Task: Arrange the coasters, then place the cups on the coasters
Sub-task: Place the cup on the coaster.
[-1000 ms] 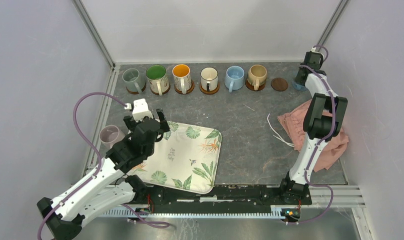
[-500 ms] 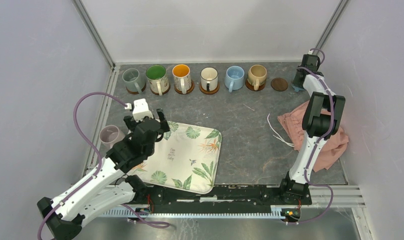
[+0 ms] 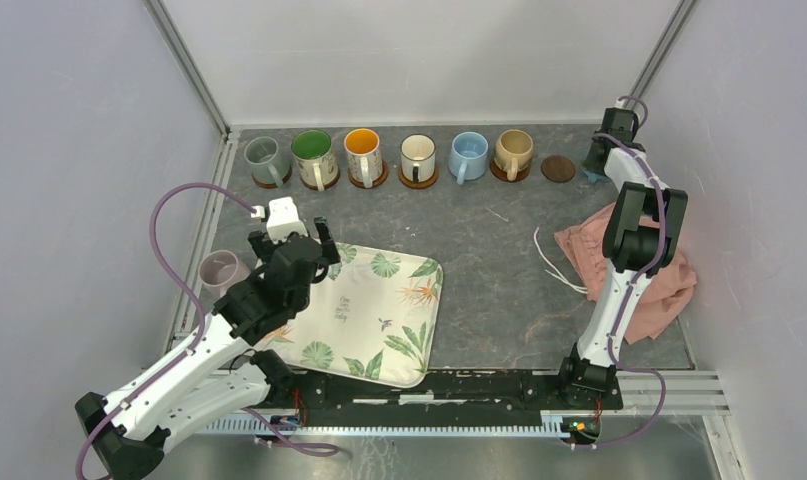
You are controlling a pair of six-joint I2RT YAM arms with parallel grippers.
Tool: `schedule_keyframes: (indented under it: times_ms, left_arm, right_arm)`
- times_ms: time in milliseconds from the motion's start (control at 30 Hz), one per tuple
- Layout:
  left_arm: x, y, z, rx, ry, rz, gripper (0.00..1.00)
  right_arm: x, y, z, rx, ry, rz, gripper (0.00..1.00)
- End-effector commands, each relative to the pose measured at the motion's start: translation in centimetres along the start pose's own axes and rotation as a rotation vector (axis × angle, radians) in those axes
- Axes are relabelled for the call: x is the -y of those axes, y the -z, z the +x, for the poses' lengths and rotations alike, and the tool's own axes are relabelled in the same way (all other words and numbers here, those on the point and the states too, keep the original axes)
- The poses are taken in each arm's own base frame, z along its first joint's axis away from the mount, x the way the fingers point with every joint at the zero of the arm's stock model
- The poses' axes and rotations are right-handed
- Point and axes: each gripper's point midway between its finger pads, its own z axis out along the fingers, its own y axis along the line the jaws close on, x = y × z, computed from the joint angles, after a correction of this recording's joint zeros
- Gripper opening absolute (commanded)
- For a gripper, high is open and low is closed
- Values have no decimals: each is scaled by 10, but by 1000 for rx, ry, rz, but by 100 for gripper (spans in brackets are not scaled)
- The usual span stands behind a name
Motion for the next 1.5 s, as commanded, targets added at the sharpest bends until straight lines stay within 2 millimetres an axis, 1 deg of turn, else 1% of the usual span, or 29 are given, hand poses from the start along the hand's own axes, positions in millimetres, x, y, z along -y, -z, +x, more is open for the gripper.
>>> schedule_keyframes:
  times_ms: [0, 233, 633, 867, 1100, 1167, 1367, 1467]
  left_arm:
    - [3, -1, -8, 29, -2, 6, 100]
    - [3, -1, -8, 28, -3, 7, 100]
    - [4, -1, -7, 26, -5, 6, 100]
    - [4, -1, -7, 27, -5, 6, 100]
    - [5, -2, -7, 23, -7, 9, 100]
    - [5, -2, -7, 22, -7, 9, 100]
    - [5, -2, -7, 22, -9, 9, 100]
    - [5, -2, -7, 21, -8, 10, 100]
  right_arm:
    - [1, 22, -85, 240, -48, -3, 0]
    - [6, 24, -89, 248, -44, 17, 0]
    - [11, 16, -80, 221, -40, 28, 0]
    - [6, 11, -74, 204, -38, 8, 0]
    - [8, 7, -67, 183, -31, 18, 1]
    - [8, 8, -67, 183, -33, 19, 8]
    - [6, 12, -67, 181, -44, 8, 36]
    - [7, 17, -67, 179, -50, 7, 46]
